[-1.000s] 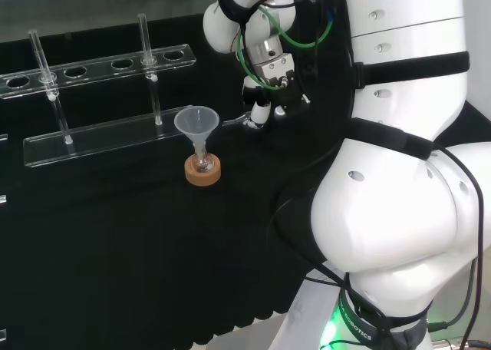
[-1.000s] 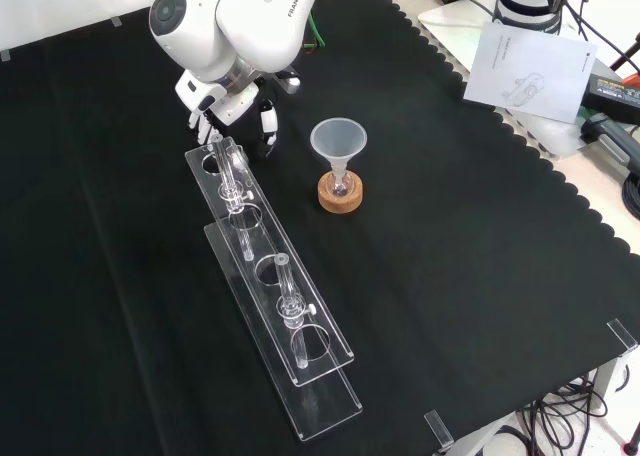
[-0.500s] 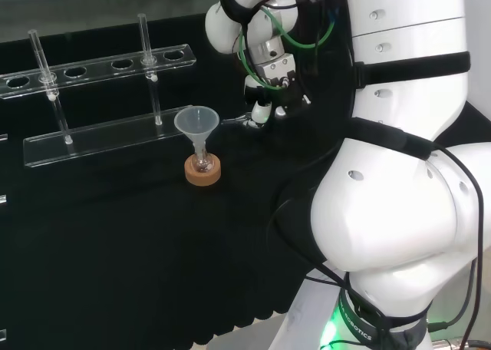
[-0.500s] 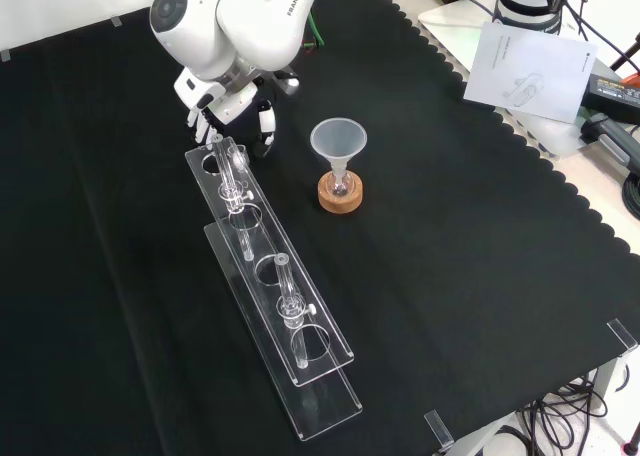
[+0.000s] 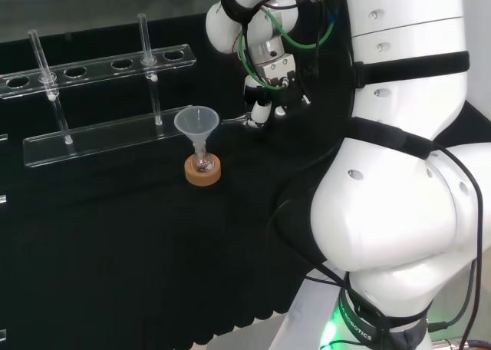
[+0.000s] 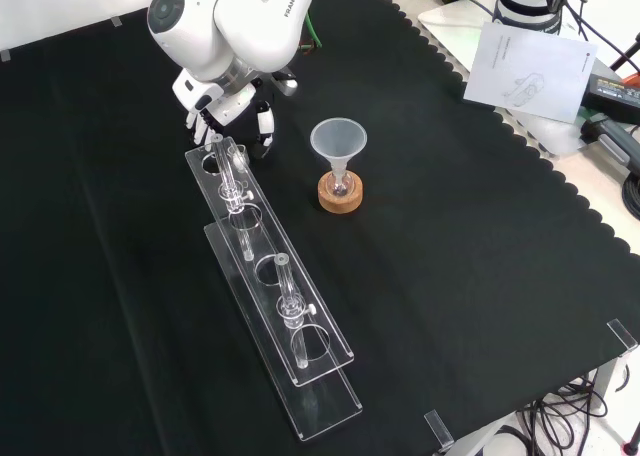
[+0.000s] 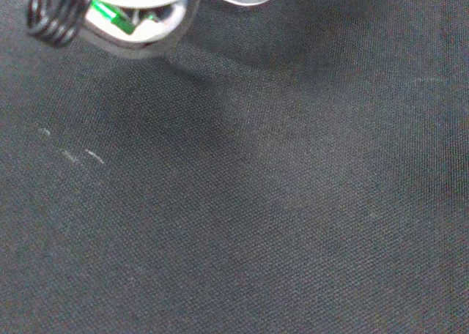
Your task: Pick up the weighing funnel.
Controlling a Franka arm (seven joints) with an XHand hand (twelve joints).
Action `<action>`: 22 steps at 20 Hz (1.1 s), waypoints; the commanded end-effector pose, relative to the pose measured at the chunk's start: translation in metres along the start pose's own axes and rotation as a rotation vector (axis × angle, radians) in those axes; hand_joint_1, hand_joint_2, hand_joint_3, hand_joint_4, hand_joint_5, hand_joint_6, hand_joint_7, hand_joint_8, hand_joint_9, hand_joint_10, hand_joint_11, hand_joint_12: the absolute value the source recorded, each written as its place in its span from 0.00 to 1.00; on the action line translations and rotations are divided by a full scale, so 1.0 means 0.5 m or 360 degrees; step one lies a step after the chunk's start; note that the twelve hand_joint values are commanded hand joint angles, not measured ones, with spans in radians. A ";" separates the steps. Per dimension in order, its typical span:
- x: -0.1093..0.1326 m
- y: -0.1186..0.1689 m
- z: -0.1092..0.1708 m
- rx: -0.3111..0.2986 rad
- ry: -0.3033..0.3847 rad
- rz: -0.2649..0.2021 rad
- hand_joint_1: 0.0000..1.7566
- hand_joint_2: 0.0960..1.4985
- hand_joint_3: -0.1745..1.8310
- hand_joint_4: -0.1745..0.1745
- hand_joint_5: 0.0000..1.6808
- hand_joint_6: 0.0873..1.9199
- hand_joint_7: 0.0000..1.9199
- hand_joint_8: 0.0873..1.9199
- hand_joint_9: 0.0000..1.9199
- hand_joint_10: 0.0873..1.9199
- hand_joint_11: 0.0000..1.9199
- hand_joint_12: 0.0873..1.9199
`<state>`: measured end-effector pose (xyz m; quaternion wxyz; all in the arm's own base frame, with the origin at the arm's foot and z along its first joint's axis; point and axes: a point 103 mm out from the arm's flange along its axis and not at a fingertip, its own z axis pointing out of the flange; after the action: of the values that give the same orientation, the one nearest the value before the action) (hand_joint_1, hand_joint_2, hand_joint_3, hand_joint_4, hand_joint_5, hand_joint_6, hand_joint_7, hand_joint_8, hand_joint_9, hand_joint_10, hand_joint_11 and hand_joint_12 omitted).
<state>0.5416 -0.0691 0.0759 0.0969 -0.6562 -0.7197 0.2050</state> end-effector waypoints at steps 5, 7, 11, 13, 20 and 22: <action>0.014 0.015 0.007 0.0008 0.0004 -0.0009 0.54 0.35 0.38 0.55 0.44 0.35 0.28 0.31 0.40 0.22 0.27 0.64; 0.013 0.016 0.008 0.0007 -0.0003 -0.0003 0.54 0.36 0.38 0.55 0.44 0.35 0.28 0.31 0.40 0.22 0.27 0.64; 0.013 0.018 0.010 0.0008 -0.0013 0.0011 0.54 0.36 0.38 0.54 0.44 0.36 0.28 0.31 0.41 0.22 0.27 0.64; 0.012 0.019 0.010 0.0009 -0.0015 0.0009 0.54 0.36 0.38 0.55 0.45 0.36 0.28 0.31 0.41 0.22 0.27 0.64; 0.033 0.023 0.005 -0.0044 -0.0063 0.0087 0.61 0.43 0.36 0.94 0.70 0.34 0.31 0.32 0.44 0.22 0.31 0.61; 0.037 0.020 0.002 -0.0053 -0.0067 0.0106 0.63 0.41 0.40 0.99 0.74 0.33 0.33 0.31 0.47 0.20 0.36 0.58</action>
<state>0.5488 -0.0580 0.0667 0.0815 -0.6653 -0.7118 0.2099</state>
